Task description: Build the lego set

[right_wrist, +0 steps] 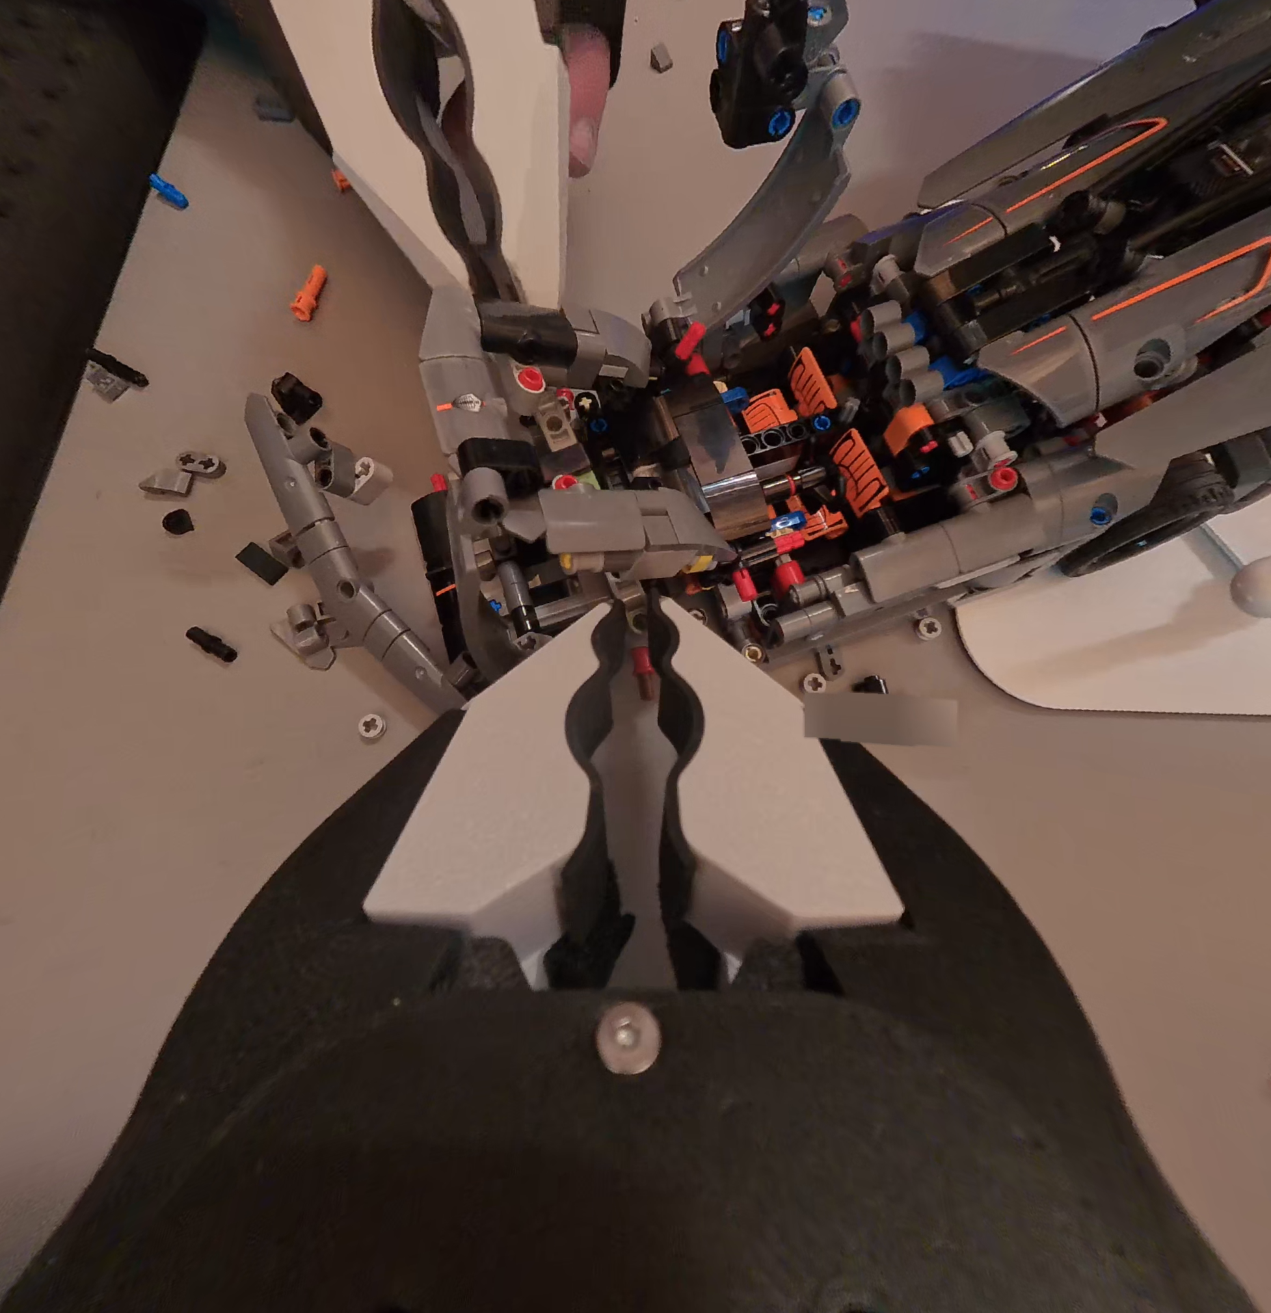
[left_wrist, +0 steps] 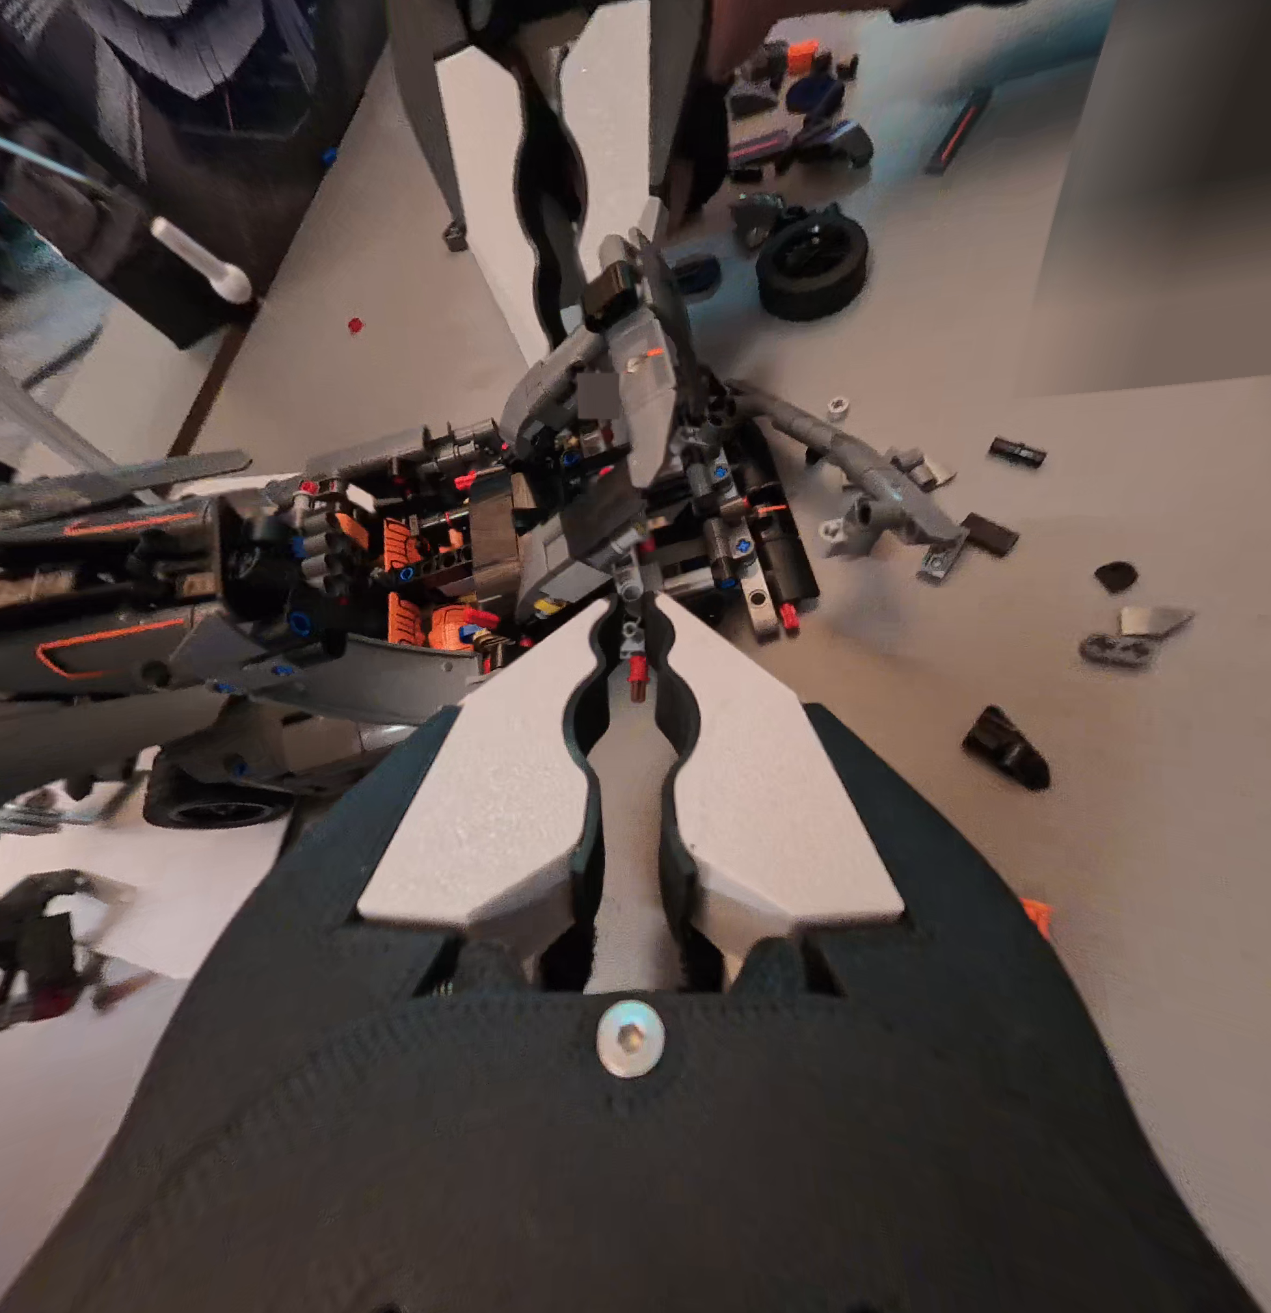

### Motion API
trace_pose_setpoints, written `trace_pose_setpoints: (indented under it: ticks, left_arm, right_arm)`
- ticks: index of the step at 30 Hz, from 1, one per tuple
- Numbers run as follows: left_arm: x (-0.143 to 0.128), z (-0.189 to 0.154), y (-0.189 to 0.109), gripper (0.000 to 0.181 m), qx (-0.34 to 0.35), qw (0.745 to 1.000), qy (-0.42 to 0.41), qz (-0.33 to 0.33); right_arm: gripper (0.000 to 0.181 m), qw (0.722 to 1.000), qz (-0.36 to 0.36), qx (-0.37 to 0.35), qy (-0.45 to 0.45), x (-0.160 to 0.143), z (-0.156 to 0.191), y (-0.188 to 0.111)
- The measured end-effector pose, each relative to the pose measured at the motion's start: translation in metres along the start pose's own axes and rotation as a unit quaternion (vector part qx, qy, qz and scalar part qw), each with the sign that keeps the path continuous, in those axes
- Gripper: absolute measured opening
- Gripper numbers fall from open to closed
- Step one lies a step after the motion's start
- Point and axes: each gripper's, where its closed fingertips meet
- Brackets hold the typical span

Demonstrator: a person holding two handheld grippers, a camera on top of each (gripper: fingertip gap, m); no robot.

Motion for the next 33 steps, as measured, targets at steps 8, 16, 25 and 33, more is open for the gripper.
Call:
trace_pose_setpoints:
  ticks: [8,16,25,33]
  left_arm:
    - [0.007,-0.003,-0.005,0.002,0.045,0.992,0.112,-0.024]
    - [0.000,-0.004,0.004,0.001,0.080,0.983,0.168,0.003]
    - [-0.002,-0.001,0.005,0.009,0.102,0.974,0.203,0.007]
    - [-0.013,-0.001,0.010,0.009,0.118,0.959,0.257,0.035]
  right_arm:
    - [0.003,1.000,-0.001,0.000,0.002,0.000,0.000,0.000]
    - [0.003,1.000,-0.001,-0.001,0.000,0.000,-0.001,0.000]
    - [0.003,1.000,-0.002,-0.002,-0.001,0.000,-0.001,0.000]
    - [0.003,1.000,-0.003,-0.001,0.000,0.000,-0.001,0.000]
Point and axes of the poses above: each gripper's, where its closed fingertips meet, y out along the fingers, x out of its top, z = x × y across the jaws, and after that the axes turned 11 degrees about x, right-handed
